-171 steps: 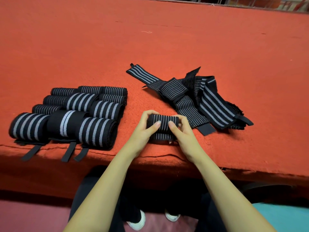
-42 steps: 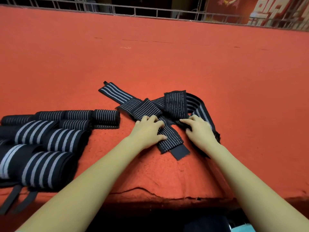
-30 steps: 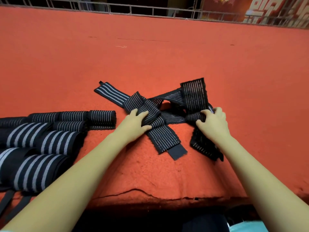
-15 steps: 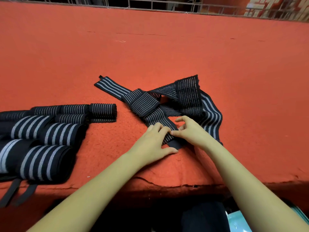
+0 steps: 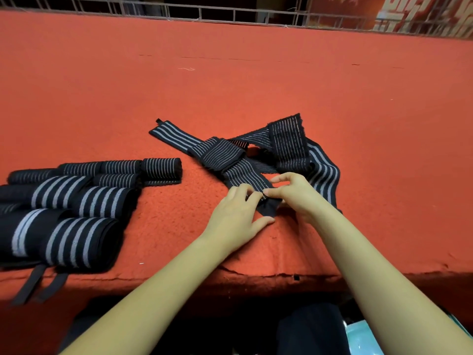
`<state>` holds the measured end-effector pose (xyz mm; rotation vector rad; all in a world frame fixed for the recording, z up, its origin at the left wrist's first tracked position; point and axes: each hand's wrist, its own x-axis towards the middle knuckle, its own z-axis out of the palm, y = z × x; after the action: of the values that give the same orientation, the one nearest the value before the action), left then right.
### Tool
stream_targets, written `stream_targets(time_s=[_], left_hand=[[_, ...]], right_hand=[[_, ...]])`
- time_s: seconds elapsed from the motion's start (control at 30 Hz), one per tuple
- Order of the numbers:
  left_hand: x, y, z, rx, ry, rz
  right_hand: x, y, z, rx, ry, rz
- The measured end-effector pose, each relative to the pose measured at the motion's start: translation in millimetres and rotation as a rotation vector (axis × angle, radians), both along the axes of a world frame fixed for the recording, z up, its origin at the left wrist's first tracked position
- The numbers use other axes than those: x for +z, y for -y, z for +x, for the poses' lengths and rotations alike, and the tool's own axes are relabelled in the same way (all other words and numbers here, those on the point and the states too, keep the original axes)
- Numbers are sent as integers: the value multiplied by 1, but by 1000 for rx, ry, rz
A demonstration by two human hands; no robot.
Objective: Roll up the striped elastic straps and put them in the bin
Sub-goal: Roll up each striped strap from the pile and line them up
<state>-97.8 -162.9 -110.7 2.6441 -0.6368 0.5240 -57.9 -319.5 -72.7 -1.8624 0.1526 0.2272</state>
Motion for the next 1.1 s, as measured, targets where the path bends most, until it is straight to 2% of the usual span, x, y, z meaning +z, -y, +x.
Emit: stream_targets(time_s=[0.1, 0.2, 0.23, 0.43, 0.5, 0.6, 0.67, 0.73, 0.83, 0.9, 1.0, 1.1], left_hand=[[-1, 2, -1, 0, 103, 29], [-3, 8, -4, 14, 58, 54], [-3, 8, -1, 26, 39, 10], [38, -32, 22, 194, -69, -580], [50, -46, 26, 259, -130, -637], [56, -58, 25, 249, -174, -632], [57, -58, 24, 220, -182, -646], [60, -51, 22, 185, -202, -704], [66, -39, 18, 142, -239, -740], [70, -35, 14, 100, -275, -715], [69, -38, 8, 14, -372, -671], [62, -45, 3, -6, -414, -539]], right_hand=[[3, -4, -3, -52, -43, 88], [9, -12, -2, -84, -84, 234], [12, -16, 0, -90, -91, 308], [44, -49, 8, 2, 41, 579], [44, -55, 7, 55, 142, 493], [26, -56, 1, 157, 342, 106], [14, -56, -6, 223, 426, -72], [8, -58, -12, 234, 479, -112], [9, -55, -19, 138, 572, -120], [10, -48, -20, 84, 597, -119], [6, -36, -21, 127, 560, -112], [-7, -20, -27, 150, 629, -272]])
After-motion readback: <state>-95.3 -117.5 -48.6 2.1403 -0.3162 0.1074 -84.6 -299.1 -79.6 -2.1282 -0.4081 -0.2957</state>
